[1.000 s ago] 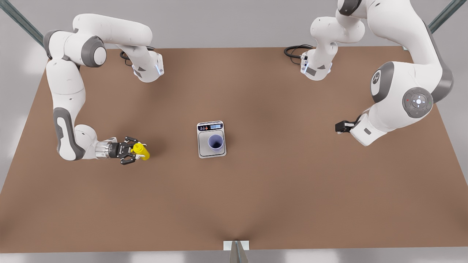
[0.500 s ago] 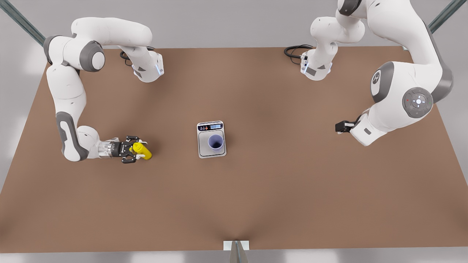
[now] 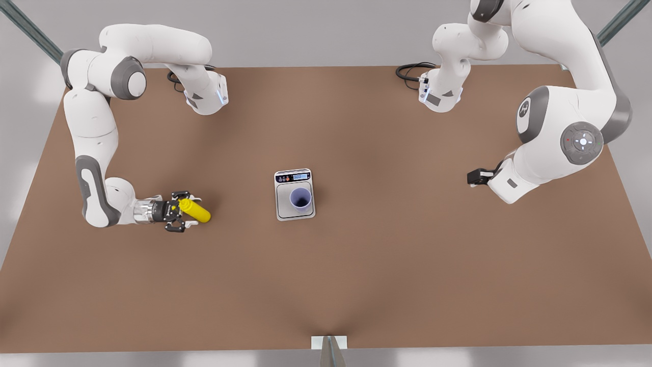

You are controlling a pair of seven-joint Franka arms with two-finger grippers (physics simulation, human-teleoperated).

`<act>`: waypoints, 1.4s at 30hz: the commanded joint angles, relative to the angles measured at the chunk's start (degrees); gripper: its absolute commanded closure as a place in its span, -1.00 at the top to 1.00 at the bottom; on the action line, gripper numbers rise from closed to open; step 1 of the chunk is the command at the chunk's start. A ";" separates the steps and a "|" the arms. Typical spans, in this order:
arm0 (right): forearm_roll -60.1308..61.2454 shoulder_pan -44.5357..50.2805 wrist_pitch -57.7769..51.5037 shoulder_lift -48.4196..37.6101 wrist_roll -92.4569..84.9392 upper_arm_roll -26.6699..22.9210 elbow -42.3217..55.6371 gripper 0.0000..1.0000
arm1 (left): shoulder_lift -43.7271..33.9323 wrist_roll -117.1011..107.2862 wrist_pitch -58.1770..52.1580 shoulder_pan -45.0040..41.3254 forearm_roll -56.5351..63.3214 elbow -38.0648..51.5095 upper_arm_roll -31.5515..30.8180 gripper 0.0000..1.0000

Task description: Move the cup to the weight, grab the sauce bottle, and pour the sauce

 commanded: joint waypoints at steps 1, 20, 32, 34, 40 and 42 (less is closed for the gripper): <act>0.09 0.00 0.00 0.00 0.00 0.00 -0.02 1.00 | 0.00 0.00 0.02 0.00 0.01 0.00 0.00 1.00; -0.44 0.09 -0.26 -0.18 -0.79 0.09 -0.37 1.00 | 0.00 0.00 0.02 0.00 0.01 0.00 0.00 1.00; -0.61 -0.09 -0.18 -0.35 -1.67 0.00 -0.37 1.00 | 0.35 0.00 0.02 0.00 0.01 0.26 0.00 1.00; -1.14 0.00 -0.18 -0.35 -1.67 0.00 -0.28 1.00 | 0.35 0.00 0.02 0.00 0.01 0.26 0.00 1.00; -3.34 -0.79 -0.26 -1.32 -1.76 -0.88 -0.11 1.00 | 0.35 0.00 0.02 0.00 0.01 0.26 0.00 1.00; -4.48 -0.88 -0.61 -1.41 -2.81 -1.76 -0.54 1.00 | 0.35 0.00 -0.07 0.00 0.00 0.18 0.00 1.00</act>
